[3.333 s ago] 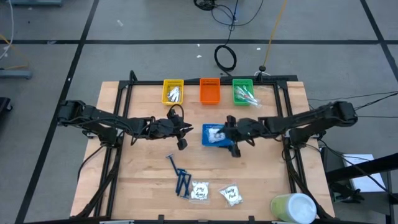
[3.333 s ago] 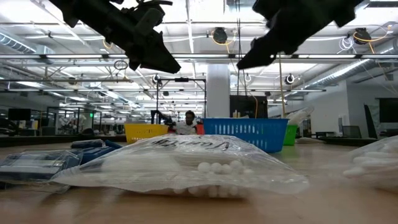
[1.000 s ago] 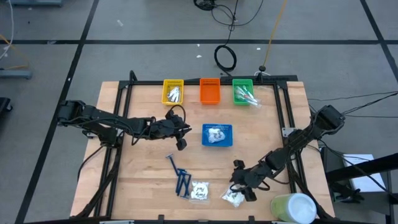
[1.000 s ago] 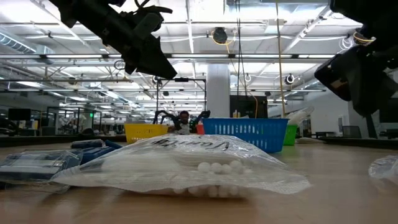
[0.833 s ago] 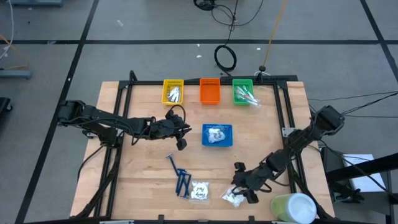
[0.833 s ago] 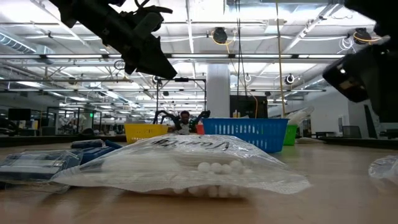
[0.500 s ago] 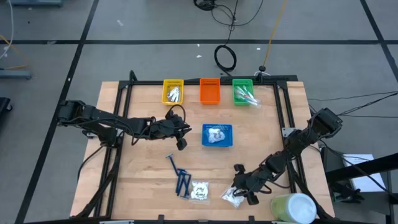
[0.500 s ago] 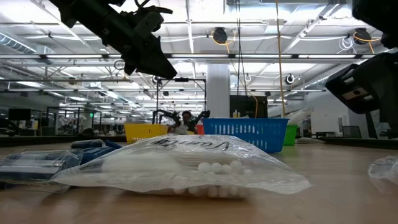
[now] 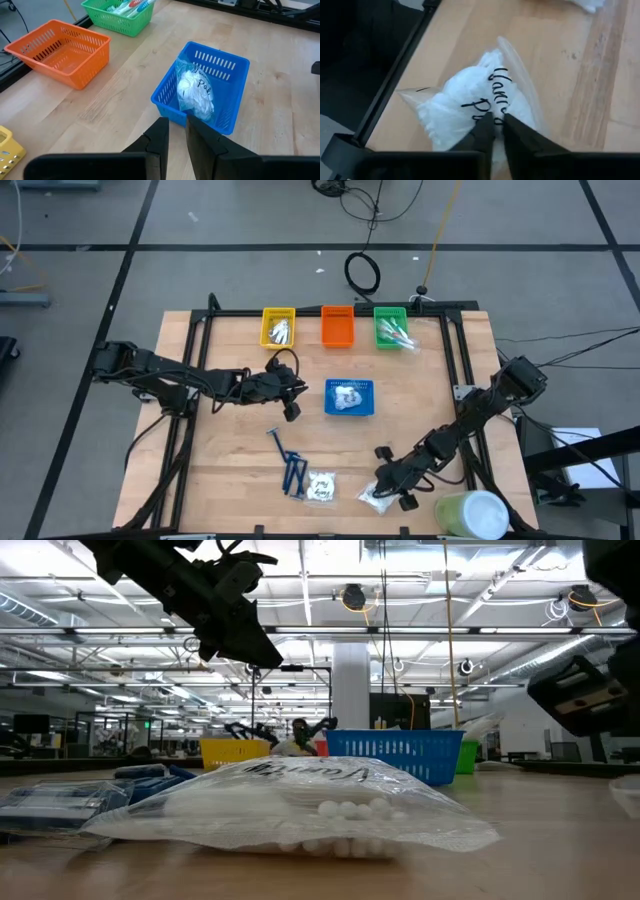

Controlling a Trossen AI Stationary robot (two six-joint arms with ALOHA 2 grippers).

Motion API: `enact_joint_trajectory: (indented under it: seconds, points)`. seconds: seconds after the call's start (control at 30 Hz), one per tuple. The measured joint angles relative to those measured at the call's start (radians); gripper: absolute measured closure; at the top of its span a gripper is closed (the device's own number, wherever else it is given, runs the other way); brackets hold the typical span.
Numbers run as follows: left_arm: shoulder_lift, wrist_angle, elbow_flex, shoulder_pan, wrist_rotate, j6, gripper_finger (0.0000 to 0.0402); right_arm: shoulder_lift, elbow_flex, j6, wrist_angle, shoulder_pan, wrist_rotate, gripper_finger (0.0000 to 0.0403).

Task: Pick & Place Travel size toiletries
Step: Put the white cotton pack into the blue basket

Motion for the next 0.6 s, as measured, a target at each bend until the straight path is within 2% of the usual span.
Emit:
enact_joint_trajectory:
  seconds: [0.07,0.2,0.4,0.6]
  points:
    - [0.000,0.000,0.000,0.000,0.000,0.000,0.0337,-0.013,0.000,-0.030,0.000,-0.005,-0.001,0.0395]
    - [0.000,0.000,0.000,0.000,0.000,0.000,0.0337,-0.056,0.000,-0.092,-0.001,-0.025,0.003,0.0400]
    - [0.000,0.000,0.000,0.000,0.000,0.000,0.0337,-0.185,0.000,-0.236,0.007,-0.107,0.041,0.0402]
    - [0.000,0.000,0.000,0.000,-0.004,0.005,0.0337,-0.304,0.000,-0.338,0.007,-0.262,0.209,0.0402]
